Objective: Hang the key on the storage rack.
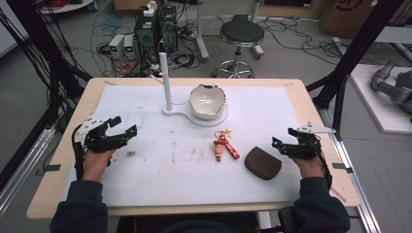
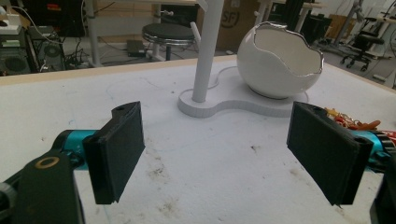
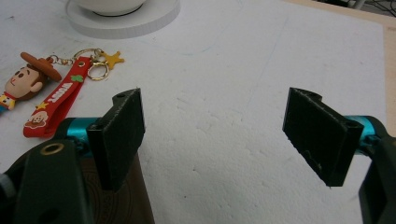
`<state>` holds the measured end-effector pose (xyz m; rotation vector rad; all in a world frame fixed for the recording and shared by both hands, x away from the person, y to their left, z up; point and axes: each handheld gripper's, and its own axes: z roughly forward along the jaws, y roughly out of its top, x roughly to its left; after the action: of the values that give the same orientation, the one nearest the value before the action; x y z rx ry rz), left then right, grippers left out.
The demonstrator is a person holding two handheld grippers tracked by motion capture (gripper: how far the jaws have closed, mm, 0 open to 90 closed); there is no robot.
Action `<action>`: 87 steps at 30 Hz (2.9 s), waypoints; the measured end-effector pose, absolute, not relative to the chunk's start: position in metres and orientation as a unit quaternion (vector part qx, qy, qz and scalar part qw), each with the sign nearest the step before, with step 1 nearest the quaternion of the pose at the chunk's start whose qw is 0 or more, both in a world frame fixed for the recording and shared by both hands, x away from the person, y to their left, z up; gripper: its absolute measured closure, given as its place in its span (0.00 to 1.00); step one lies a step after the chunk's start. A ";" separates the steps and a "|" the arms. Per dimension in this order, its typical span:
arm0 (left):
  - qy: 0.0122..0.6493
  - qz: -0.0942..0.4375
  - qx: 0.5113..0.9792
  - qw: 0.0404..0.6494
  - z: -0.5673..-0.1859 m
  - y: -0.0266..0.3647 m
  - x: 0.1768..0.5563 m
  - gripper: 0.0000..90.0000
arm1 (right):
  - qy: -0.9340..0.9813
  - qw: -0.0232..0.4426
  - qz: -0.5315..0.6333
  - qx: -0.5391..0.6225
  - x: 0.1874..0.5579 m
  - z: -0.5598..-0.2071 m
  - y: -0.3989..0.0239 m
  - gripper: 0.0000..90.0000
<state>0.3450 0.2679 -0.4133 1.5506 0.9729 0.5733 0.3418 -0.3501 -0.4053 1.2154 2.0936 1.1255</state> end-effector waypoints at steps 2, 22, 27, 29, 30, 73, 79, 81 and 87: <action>0.415 0.245 0.663 0.574 -0.414 0.268 0.345 0.21 | 0.763 0.233 0.411 0.441 0.342 -0.406 -0.350 0.24; 0.413 0.237 0.666 0.574 -0.414 0.266 0.347 0.21 | 0.801 0.182 0.409 0.398 0.338 -0.412 -0.337 0.24; 0.414 0.233 0.669 0.572 -0.416 0.263 0.348 0.21 | 0.797 0.180 0.420 0.395 0.341 -0.409 -0.322 0.24; 0.412 0.230 0.673 0.570 -0.416 0.261 0.349 0.21 | 0.802 0.180 0.419 0.386 0.344 -0.409 -0.309 0.24; 0.411 0.230 0.674 0.569 -0.417 0.261 0.349 0.21 | 0.805 0.177 0.421 0.379 0.347 -0.409 -0.303 0.24; 0.432 0.225 0.670 0.560 -0.419 0.267 0.351 0.22 | 0.901 0.092 0.302 0.298 0.373 -0.430 -0.161 0.51; 0.431 0.221 0.673 0.559 -0.419 0.265 0.352 0.22 | 0.894 0.092 0.346 0.269 0.370 -0.424 -0.154 0.51; 0.432 0.221 0.673 0.558 -0.420 0.265 0.352 0.23 | 0.885 0.086 0.363 0.280 0.374 -0.422 -0.154 0.51; 0.433 0.222 0.672 0.558 -0.420 0.263 0.352 0.23 | 0.875 0.063 0.380 0.294 0.385 -0.422 -0.137 0.51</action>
<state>0.3523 0.2635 -0.4198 1.5858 1.0217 0.5241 0.3851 -0.1368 -0.4221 0.8873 2.6429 1.1497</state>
